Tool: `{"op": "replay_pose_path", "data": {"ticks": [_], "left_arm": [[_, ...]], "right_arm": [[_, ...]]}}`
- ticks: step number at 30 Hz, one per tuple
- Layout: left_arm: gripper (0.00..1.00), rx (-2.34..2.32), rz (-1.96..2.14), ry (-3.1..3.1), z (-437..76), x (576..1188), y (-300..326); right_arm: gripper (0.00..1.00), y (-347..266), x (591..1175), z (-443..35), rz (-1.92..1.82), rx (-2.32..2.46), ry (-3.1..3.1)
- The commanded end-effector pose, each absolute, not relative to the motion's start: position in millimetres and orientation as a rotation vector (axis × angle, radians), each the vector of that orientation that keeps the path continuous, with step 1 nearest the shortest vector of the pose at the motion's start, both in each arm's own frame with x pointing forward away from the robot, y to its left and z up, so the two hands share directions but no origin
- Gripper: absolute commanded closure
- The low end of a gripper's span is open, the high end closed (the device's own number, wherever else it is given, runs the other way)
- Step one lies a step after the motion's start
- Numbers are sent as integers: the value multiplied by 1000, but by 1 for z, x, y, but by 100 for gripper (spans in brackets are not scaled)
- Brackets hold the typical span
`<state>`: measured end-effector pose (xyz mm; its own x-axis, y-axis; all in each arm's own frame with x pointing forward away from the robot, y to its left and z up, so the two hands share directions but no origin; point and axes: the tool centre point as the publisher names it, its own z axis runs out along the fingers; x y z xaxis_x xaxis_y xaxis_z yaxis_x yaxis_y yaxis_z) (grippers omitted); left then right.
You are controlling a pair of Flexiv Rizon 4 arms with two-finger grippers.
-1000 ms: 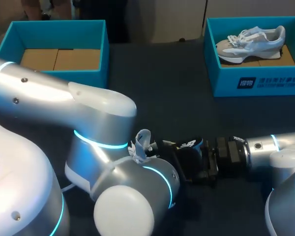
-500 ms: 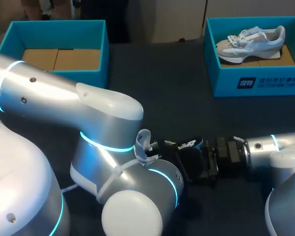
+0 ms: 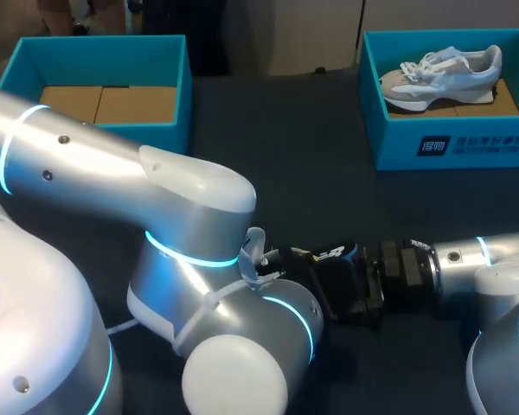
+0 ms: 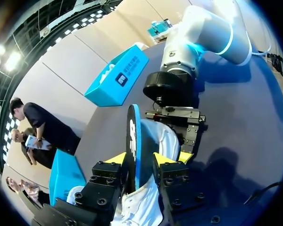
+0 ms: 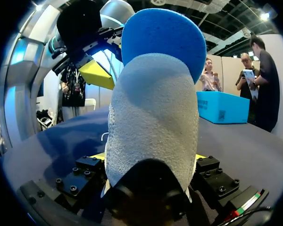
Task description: Take the shoe out of the shoebox, open the shoe tongue, remove and reinsert the insole, then place the shoe into the shoebox
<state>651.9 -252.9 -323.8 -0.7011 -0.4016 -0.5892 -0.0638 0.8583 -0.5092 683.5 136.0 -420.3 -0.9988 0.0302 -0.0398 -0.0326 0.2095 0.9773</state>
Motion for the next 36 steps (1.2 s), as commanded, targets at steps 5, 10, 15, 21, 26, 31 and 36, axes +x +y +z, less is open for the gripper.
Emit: {"op": "replay_pose_path", "data": {"ticks": [5, 10, 15, 21, 26, 31, 36], "left_arm": [[66, -310, -630, 2307, -328, 660, -248], [67, -303, -638, 2306, -330, 664, -247], [67, -291, -642, 2306, -331, 668, -247], [67, -262, -660, 2314, -331, 669, -248], [67, -260, -675, 2321, -331, 671, -247], [69, -248, -681, 2319, -333, 669, -250], [72, -234, -684, 2314, -333, 668, -252]], "right_arm": [[100, 139, 682, -423, 1941, 0, 2405], [100, 139, 682, -423, 1941, 0, 2405], [100, 139, 682, -423, 1941, 0, 2405], [100, 139, 682, -423, 1941, 0, 2405], [100, 139, 682, -423, 1941, 0, 2405], [100, 139, 682, -423, 1941, 0, 2405], [100, 139, 682, -423, 1941, 0, 2405]]}}
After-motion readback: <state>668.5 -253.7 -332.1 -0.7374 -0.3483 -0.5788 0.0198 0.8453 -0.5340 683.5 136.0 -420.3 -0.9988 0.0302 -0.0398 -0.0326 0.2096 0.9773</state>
